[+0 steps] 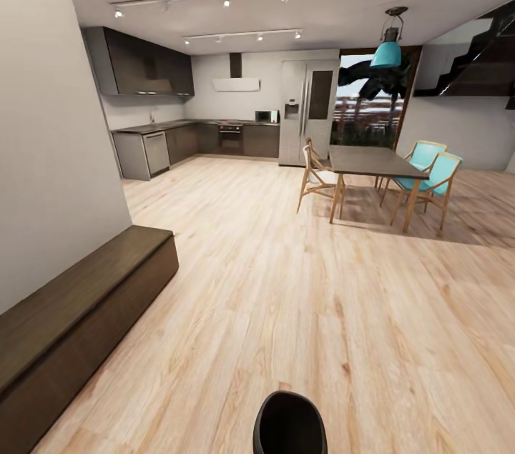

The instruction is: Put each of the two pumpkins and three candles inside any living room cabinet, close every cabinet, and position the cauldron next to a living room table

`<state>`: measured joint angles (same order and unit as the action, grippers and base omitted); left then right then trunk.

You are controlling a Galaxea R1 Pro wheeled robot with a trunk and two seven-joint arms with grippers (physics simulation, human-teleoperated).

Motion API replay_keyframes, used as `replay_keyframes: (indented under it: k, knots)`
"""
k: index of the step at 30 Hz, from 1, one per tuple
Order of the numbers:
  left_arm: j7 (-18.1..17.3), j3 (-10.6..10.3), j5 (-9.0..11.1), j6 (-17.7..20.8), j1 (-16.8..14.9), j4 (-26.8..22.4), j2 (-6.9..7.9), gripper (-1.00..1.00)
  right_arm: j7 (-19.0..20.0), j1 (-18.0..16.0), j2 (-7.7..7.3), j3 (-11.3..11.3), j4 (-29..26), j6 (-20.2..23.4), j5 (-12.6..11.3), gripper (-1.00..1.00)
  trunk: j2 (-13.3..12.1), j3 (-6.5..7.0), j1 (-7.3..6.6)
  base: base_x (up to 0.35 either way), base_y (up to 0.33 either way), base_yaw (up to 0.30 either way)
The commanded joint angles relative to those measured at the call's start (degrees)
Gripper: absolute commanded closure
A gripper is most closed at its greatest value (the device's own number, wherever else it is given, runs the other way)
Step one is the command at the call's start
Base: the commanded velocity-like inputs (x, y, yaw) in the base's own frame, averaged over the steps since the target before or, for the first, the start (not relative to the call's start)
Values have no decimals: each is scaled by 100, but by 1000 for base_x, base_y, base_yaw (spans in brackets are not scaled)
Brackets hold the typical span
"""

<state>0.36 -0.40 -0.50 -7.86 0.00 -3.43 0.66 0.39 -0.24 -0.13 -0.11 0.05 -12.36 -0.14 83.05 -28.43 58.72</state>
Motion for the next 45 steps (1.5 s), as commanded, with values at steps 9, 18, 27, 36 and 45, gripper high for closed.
replay_keyframes:
  k: [9,18,27,36,45]
  knots:
    - [8,-4,-17,-199,0,-17,-28,-100,4,-2,4,1,5,-21,1,-100,2,-5,0,33,-24,0]
    - [-245,62,72,-139,-51,-740,8,-100,-28,-2,6,96,-243,-143,140,-100,2,-5,0,15,-14,0]
    - [-381,41,107,2516,1175,-5563,9,-100,-318,94,258,115,-4502,1326,149,-100,2,-5,0,0,0,0]
    - [-351,36,363,4852,372,-7459,-307,-100,-419,255,283,138,-7734,4529,69,-100,2,-5,0,0,0,0]
    - [-387,32,742,4813,-1234,-5090,-552,-100,-425,179,290,153,-7084,4051,63,-100,2,-5,0,0,0,0]
